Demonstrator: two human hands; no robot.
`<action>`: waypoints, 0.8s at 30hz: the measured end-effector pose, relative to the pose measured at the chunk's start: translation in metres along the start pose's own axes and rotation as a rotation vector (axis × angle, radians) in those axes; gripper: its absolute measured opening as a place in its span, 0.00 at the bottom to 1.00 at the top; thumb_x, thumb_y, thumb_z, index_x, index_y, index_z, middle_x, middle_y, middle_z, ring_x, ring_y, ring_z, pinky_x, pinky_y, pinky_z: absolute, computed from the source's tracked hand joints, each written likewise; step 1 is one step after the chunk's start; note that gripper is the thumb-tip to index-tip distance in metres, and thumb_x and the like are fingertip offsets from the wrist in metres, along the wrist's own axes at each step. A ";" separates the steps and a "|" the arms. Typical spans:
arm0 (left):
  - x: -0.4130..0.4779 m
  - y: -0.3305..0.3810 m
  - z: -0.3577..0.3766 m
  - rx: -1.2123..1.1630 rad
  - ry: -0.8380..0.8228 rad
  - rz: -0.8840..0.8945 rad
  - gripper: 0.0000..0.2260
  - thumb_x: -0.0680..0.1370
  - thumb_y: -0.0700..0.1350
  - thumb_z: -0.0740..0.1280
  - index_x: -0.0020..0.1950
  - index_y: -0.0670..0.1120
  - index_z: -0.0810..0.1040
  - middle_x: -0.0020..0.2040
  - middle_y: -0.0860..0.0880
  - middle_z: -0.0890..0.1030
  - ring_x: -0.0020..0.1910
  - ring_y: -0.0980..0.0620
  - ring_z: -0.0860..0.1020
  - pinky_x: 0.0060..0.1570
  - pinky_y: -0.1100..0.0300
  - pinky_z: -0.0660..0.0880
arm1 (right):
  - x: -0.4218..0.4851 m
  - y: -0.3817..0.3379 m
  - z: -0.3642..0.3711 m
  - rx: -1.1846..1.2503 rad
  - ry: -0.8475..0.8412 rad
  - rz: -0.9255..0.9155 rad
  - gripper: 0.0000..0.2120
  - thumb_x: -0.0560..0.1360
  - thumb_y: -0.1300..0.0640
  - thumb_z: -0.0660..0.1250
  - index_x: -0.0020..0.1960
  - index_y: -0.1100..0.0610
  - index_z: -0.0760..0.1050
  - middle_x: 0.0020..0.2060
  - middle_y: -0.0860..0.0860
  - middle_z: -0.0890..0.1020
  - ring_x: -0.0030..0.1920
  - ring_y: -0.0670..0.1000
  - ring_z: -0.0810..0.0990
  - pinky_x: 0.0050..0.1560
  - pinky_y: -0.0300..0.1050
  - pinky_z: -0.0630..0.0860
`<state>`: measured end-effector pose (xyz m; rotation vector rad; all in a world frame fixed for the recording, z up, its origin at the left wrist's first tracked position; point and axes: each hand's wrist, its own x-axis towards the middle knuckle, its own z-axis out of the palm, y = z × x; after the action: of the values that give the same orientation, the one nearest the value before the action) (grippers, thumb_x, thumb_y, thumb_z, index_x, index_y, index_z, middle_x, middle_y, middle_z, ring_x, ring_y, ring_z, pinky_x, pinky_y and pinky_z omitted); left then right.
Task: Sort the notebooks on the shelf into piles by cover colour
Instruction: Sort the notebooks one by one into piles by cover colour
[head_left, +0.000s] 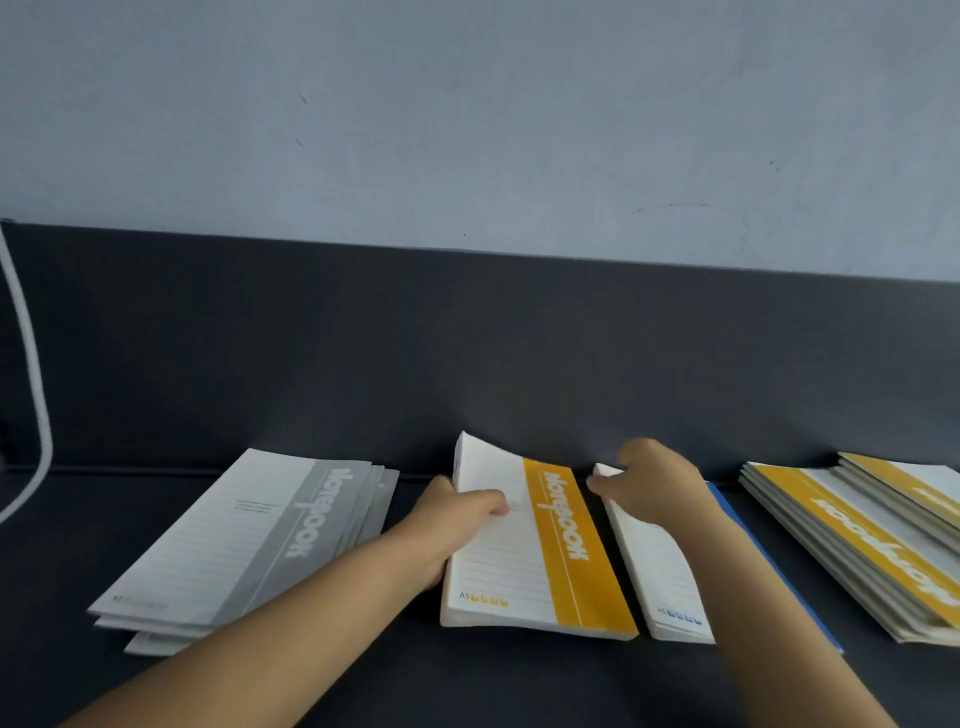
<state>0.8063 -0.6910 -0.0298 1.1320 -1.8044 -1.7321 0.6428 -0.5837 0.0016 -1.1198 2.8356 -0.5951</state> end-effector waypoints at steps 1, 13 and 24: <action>0.001 0.000 0.001 0.011 -0.002 -0.021 0.17 0.75 0.44 0.70 0.61 0.43 0.70 0.52 0.45 0.80 0.46 0.48 0.81 0.36 0.58 0.76 | -0.001 0.001 0.002 -0.021 -0.054 0.013 0.18 0.75 0.48 0.67 0.58 0.59 0.73 0.52 0.55 0.80 0.42 0.49 0.73 0.40 0.39 0.69; -0.007 0.024 -0.013 1.037 0.092 0.153 0.27 0.75 0.64 0.63 0.65 0.46 0.74 0.65 0.46 0.73 0.61 0.46 0.74 0.56 0.53 0.75 | -0.013 -0.021 0.023 -0.037 0.013 -0.132 0.14 0.76 0.44 0.65 0.56 0.50 0.73 0.51 0.48 0.79 0.46 0.47 0.77 0.47 0.40 0.76; -0.015 0.011 -0.184 1.099 0.328 -0.087 0.21 0.72 0.61 0.67 0.56 0.48 0.75 0.53 0.50 0.78 0.53 0.48 0.77 0.48 0.59 0.75 | -0.068 -0.140 0.038 0.958 -0.496 -0.093 0.19 0.74 0.55 0.71 0.61 0.62 0.74 0.59 0.57 0.76 0.58 0.53 0.75 0.61 0.49 0.75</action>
<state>0.9504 -0.7978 0.0130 1.7393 -2.5131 -0.3993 0.7910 -0.6449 0.0098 -0.9839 1.7180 -1.2622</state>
